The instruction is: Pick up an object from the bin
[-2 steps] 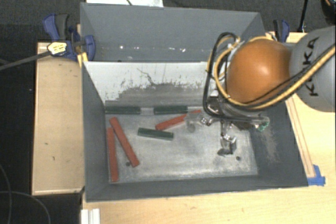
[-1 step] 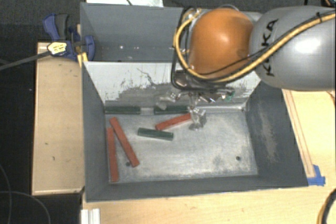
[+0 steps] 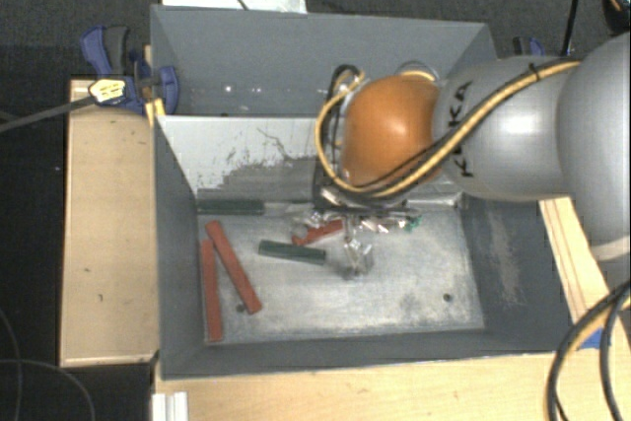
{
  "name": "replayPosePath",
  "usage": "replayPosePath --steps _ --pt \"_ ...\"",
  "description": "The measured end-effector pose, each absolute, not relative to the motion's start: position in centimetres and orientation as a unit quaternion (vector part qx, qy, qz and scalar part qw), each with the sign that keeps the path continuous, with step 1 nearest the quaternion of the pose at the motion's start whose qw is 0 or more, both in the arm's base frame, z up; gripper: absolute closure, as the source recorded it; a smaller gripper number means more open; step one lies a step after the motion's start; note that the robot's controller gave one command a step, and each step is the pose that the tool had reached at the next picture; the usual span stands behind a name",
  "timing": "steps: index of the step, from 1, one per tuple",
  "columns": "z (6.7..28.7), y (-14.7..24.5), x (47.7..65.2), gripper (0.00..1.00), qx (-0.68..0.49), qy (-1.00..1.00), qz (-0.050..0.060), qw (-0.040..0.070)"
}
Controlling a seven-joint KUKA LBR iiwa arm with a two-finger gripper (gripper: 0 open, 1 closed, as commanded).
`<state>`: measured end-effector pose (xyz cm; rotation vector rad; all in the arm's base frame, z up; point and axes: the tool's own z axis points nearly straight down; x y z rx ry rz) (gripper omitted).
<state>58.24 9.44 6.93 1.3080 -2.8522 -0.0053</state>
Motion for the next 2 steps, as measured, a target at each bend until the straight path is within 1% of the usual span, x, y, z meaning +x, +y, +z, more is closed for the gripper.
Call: replayPosePath --steps 1,2 --pt "7.1 13.4 59.0 0.00 0.485 -0.875 0.000 -0.003" --pt "7.0 11.3 56.6 0.00 0.485 -0.875 -0.001 0.000"
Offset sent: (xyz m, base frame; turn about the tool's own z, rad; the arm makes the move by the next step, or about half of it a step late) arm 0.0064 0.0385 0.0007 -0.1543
